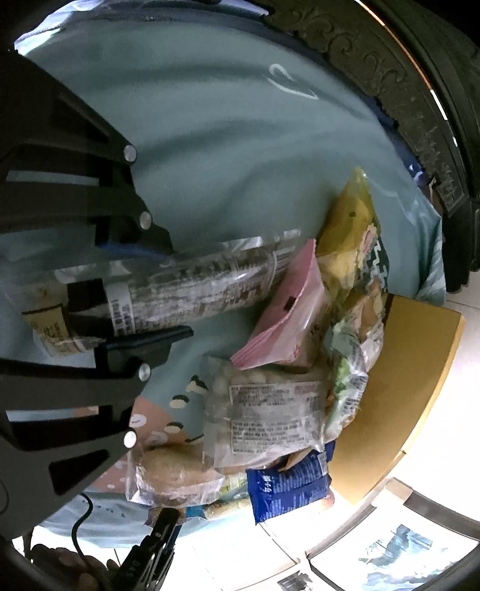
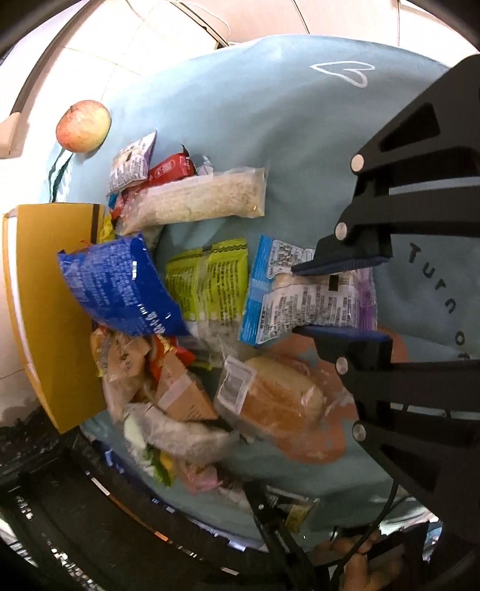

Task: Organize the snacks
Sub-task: 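Lift both held snacks and carry them over the yellow box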

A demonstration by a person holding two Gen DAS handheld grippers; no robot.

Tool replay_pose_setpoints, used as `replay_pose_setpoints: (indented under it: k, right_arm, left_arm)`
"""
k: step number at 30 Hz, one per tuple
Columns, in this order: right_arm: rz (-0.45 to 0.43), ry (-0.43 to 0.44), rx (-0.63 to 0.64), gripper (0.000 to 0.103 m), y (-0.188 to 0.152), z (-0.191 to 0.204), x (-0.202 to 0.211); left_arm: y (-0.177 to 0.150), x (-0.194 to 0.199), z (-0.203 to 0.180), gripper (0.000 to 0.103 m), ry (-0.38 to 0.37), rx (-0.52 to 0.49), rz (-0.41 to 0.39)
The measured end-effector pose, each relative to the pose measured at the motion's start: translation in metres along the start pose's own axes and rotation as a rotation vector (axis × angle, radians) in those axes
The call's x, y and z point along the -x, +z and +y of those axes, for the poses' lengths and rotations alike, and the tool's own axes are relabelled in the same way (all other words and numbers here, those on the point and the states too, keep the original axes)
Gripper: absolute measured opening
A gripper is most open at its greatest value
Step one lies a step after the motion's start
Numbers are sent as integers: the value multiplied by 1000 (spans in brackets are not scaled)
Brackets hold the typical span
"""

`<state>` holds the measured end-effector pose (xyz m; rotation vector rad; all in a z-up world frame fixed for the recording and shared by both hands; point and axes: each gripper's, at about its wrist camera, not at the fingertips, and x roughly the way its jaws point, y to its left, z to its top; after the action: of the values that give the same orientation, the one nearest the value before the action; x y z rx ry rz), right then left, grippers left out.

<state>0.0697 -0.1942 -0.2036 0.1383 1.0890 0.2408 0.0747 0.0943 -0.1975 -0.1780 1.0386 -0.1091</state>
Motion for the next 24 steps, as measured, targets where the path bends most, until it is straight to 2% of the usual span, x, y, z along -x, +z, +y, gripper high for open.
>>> replay_pose_setpoints:
  k: [8, 19, 21, 24]
  right_arm:
    - [-44, 44, -44, 26, -6, -4, 31]
    - [-117, 60, 6, 26, 3, 8, 65]
    - [-119, 54, 17, 26, 5, 10, 67]
    - [-100, 47, 3, 26, 3, 8, 60]
  left_arm:
    - [-4, 29, -4, 30, -15, -30, -37]
    - [8, 65, -19, 30, -60, -51, -113]
    - [8, 63, -23, 30, -32, -89, -100]
    - [1, 31, -27, 30, 50, -141, 6]
